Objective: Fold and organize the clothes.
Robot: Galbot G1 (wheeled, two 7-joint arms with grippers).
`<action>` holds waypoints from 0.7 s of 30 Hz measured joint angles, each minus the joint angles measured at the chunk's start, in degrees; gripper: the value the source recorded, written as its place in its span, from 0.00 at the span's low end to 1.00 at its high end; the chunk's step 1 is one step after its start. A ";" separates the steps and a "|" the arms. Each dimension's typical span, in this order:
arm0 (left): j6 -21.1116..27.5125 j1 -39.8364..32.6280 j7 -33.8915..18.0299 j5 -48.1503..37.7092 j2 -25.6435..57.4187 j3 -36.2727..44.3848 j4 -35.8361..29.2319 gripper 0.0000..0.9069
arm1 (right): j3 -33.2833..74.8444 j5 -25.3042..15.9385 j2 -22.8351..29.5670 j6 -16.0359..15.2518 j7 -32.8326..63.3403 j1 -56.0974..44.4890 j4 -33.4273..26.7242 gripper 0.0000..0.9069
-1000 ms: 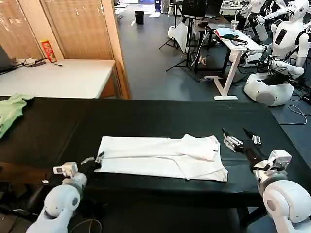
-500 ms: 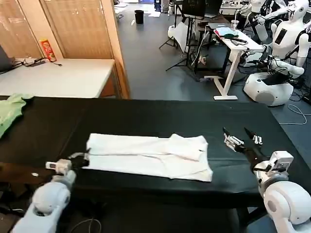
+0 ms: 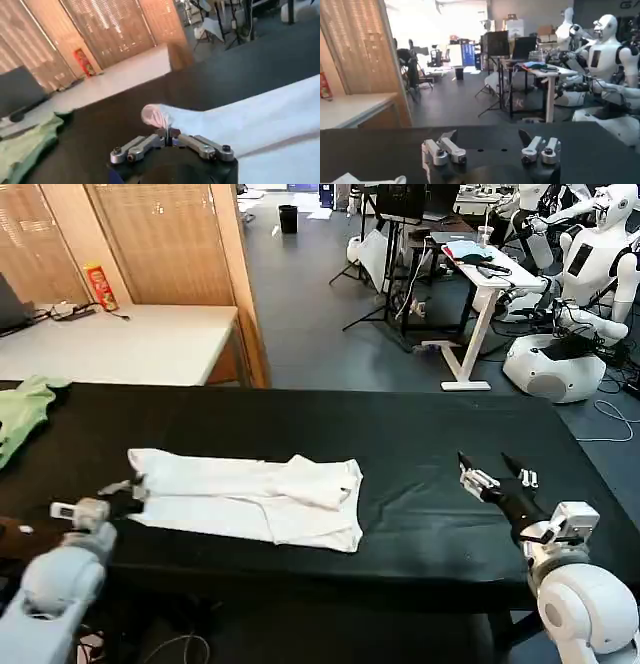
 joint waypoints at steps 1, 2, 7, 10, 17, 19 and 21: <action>0.01 0.07 0.02 -0.74 -0.72 0.83 -0.85 0.00 | 0.36 -0.38 0.30 0.23 0.13 -0.30 -0.11 0.97; 0.56 -0.61 -0.51 -2.20 -2.06 1.34 -1.61 0.00 | 0.20 -0.62 0.56 0.27 -0.01 -0.57 0.19 0.97; 1.70 -1.76 -1.51 -6.81 -7.96 8.13 -6.75 0.00 | 1.00 -1.53 1.85 0.44 0.03 -1.98 0.38 0.97; 1.95 -2.46 -2.04 -8.29 -11.02 11.47 -7.61 0.00 | 1.31 -1.78 2.42 0.45 0.00 -2.59 0.35 0.97; 1.73 -4.03 -2.08 -8.51 -15.78 16.18 -7.48 0.00 | 0.85 -2.52 3.41 0.47 -0.09 -2.64 -0.07 0.97; 1.61 -4.19 -2.00 -8.55 -16.64 16.99 -7.03 0.00 | 0.40 -2.94 3.73 0.47 -0.14 -2.57 -0.24 0.97; 1.56 -4.26 -1.84 -8.66 -17.25 17.68 -6.62 0.00 | 0.05 -3.26 3.99 0.47 -0.19 -2.55 -0.38 0.97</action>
